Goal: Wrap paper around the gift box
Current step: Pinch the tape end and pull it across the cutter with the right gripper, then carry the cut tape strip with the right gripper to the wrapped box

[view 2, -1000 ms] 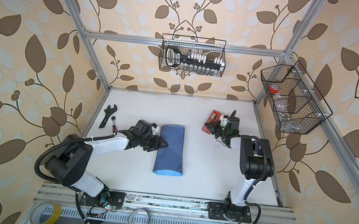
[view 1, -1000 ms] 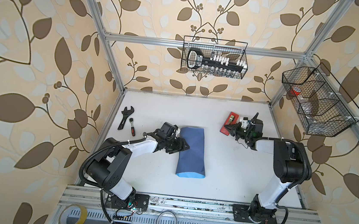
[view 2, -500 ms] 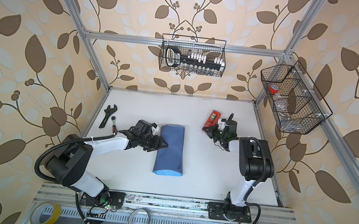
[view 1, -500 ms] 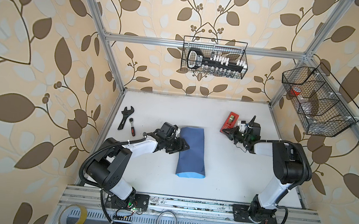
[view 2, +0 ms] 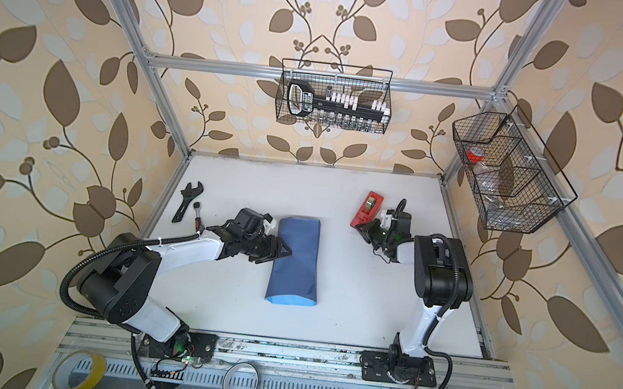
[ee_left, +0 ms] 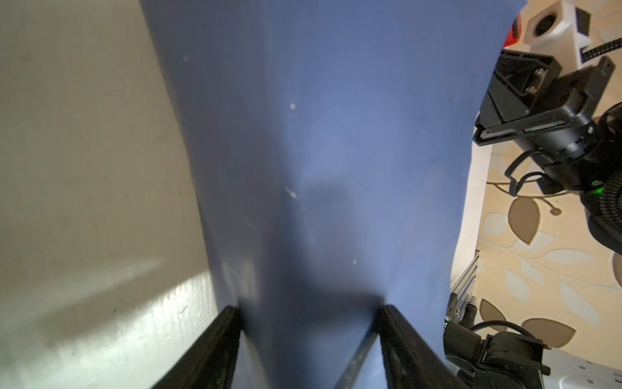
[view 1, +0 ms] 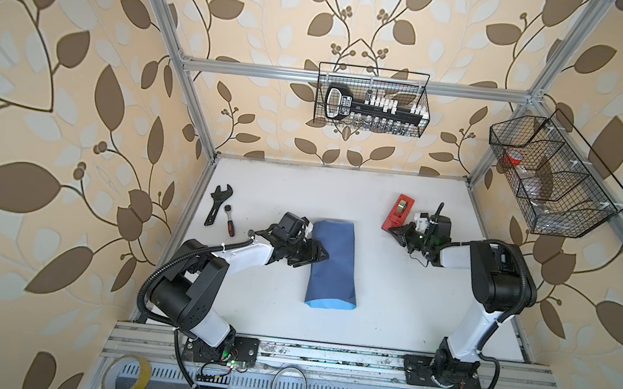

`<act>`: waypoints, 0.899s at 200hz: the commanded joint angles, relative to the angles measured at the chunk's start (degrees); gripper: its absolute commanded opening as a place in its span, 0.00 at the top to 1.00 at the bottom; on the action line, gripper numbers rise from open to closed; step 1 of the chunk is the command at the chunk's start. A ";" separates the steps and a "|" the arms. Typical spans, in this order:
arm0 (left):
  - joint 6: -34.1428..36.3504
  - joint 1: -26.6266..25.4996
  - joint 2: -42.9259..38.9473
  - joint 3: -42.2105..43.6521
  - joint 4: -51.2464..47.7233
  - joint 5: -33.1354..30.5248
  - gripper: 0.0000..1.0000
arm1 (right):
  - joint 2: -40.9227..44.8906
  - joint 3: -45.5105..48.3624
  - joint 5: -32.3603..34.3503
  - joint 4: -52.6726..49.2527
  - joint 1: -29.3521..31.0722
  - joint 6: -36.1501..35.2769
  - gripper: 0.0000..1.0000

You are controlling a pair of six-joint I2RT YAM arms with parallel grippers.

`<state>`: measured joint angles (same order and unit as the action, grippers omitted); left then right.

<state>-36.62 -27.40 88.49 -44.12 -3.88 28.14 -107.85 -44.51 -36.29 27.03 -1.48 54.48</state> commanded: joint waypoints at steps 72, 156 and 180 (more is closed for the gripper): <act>1.94 -0.24 2.02 1.93 -5.79 -6.47 0.34 | 9.90 4.86 1.71 -2.51 1.25 -1.84 1.00; 2.63 -0.29 3.03 1.84 -6.69 -6.87 0.34 | 34.40 19.24 29.65 12.87 24.37 9.51 1.00; 2.61 -0.29 3.31 1.87 -6.62 -6.78 0.34 | 35.85 20.54 42.48 14.80 32.14 11.22 1.00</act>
<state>-36.10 -27.40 88.58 -44.12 -3.84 28.16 -73.28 -25.93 -10.90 37.93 25.34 62.08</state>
